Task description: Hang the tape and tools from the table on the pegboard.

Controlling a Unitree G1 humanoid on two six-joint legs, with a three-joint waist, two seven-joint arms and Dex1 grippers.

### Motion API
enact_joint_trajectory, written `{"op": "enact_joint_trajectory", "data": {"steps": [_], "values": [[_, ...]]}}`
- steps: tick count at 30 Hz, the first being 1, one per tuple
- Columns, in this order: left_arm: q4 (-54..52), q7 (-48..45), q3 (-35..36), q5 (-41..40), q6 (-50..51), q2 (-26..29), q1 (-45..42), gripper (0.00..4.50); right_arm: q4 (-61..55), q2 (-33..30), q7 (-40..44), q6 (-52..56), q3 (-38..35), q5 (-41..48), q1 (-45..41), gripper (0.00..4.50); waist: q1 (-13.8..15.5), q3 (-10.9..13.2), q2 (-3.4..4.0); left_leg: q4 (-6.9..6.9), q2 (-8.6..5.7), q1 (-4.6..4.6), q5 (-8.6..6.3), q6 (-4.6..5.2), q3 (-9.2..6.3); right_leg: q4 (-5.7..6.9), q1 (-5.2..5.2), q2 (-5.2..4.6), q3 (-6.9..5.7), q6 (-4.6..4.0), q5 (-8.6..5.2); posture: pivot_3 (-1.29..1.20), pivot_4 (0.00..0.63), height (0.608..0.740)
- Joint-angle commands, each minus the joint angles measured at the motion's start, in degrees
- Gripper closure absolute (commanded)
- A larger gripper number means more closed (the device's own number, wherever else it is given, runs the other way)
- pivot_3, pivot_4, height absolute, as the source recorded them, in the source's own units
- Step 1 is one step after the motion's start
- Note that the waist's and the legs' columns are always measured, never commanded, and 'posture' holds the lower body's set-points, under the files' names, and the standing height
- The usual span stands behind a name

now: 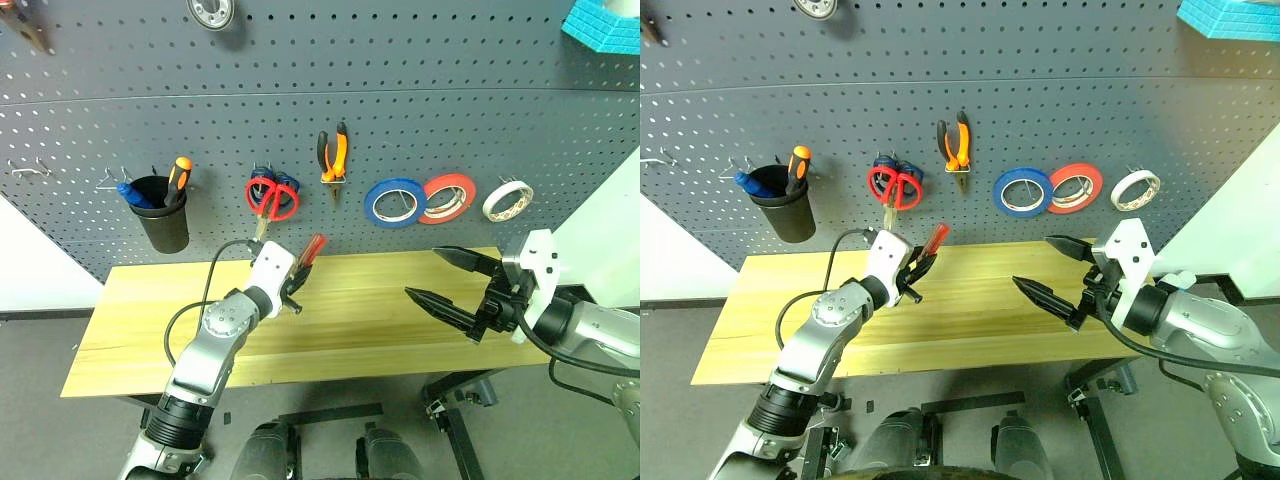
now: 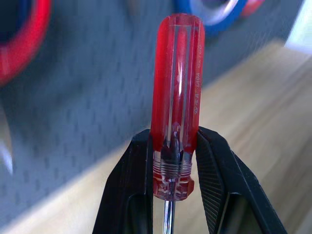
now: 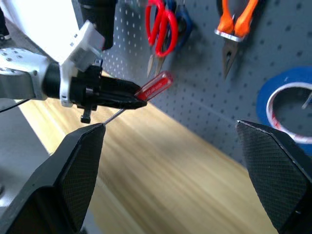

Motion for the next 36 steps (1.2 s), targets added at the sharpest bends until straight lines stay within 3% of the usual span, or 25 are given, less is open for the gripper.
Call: {"op": "enact_joint_trajectory", "data": {"steps": [1, 7, 18, 29, 36], "values": [[-4.07, -1.51, 0.07, -0.75, -4.83, -0.35, -1.62, 3.64, -0.60, 0.41, 0.80, -1.37, 0.00, -0.21, -1.29, 0.00, -0.01, -0.38, 0.06, 0.02, 0.00, 0.02, 0.00, 0.00, 0.00, 0.02, 0.02, 0.01, 0.01, 0.00, 0.00, -0.03, 0.019, 0.740], [-5.12, 0.07, 3.12, 0.35, -10.72, -0.51, -5.05, 3.64, 0.35, 0.72, 2.57, -1.89, -2.70, 2.22, -2.34, 0.00, -0.03, -0.66, 0.15, 0.48, 0.06, 0.06, -0.01, 0.02, 0.00, 0.50, 0.05, 0.09, 0.05, 0.00, 0.00, -0.04, 0.017, 0.740], [-0.61, 5.01, 9.83, 5.21, -18.07, 3.99, -14.67, 3.64, 1.81, 0.47, 4.00, -3.23, -7.71, 9.88, -9.98, 0.00, 0.09, -1.64, 0.10, 0.58, 0.05, 0.27, 0.10, 0.15, 0.03, 0.53, 0.24, 0.15, 0.07, 0.10, 0.17, -0.01, 0.000, 0.740], [11.44, 9.14, 15.50, 9.90, -27.97, 12.36, -21.13, 3.64, 4.34, 0.64, 5.19, -4.45, -5.62, 6.73, -10.47, 0.00, 1.28, -1.82, 0.05, 0.59, 0.06, 0.27, 0.11, 0.15, 0.04, 0.59, 0.20, 0.15, 0.08, 0.10, 0.18, 0.01, 0.000, 0.740], [14.99, 11.60, 17.84, 10.56, -32.47, 14.68, -23.19, 3.64, 5.54, 0.38, 6.31, -4.75, -5.00, 5.20, -10.75, 0.00, 1.39, -1.95, -0.11, 0.60, 0.05, 0.25, 0.11, 0.15, 0.04, 0.59, 0.20, 0.09, 0.07, 0.11, 0.18, 0.02, 0.000, 0.740]]}}
